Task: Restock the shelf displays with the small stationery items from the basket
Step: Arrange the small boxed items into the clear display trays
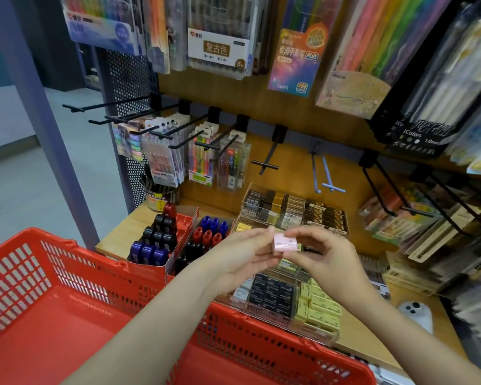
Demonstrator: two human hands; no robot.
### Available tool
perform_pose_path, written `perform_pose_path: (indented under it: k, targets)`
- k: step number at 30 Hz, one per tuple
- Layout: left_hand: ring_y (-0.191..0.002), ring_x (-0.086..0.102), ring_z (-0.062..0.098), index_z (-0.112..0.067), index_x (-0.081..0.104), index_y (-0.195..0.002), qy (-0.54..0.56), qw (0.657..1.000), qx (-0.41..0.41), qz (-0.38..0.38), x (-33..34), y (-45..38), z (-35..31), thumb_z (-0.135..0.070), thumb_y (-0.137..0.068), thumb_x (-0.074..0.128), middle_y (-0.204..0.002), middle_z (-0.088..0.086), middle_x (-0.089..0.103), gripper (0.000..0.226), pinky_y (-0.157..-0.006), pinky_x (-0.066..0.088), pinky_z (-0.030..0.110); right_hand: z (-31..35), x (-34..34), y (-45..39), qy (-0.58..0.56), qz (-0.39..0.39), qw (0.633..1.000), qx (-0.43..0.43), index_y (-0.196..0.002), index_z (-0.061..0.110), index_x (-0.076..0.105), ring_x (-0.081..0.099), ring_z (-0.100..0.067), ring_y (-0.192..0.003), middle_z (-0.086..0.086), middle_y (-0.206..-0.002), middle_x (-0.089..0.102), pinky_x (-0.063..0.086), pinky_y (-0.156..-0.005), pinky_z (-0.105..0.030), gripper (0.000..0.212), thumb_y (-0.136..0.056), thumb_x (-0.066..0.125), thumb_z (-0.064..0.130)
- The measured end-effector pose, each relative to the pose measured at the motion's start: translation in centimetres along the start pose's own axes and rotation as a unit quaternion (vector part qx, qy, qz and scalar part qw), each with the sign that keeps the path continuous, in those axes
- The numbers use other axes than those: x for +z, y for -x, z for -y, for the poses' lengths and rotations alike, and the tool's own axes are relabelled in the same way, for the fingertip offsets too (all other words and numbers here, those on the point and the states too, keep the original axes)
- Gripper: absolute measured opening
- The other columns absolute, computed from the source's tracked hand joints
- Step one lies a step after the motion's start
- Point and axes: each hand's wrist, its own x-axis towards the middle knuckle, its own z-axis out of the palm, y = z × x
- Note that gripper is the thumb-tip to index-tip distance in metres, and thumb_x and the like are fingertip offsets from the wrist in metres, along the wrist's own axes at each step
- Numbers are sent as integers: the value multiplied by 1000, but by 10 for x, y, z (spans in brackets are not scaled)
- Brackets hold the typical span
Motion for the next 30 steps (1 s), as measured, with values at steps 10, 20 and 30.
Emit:
perform_pose_path:
  k: [10,20,30]
  targets:
    - [-96,72,12,-23,70,-113,-324,931,158,-60,-15,-2,0,-15,-80,81,-107,-4,74,37,-85,57,27,-8,13,-4,19,-8,1000,-9,-97,43,68,63,11,-96,30,-98,67,48,-77,-3,43,-73,83,10]
    - [-84,70,-5,-27,74,-110,-481,850,191,-98,-50,-24,-13,-18,-74,85,-98,-15,74,39,-72,57,17,-28,44,-35,23,27,999,12,-98,42,68,63,11,-93,27,-94,69,47,-82,-6,39,-71,85,19]
    - [-86,69,-3,-27,64,-127,-530,824,178,-98,-75,-70,-10,-14,-74,85,-116,-10,70,58,-83,56,19,-44,62,-84,235,127,964,6,-95,33,56,60,-8,-91,13,-91,65,56,-78,-31,35,-73,83,38]
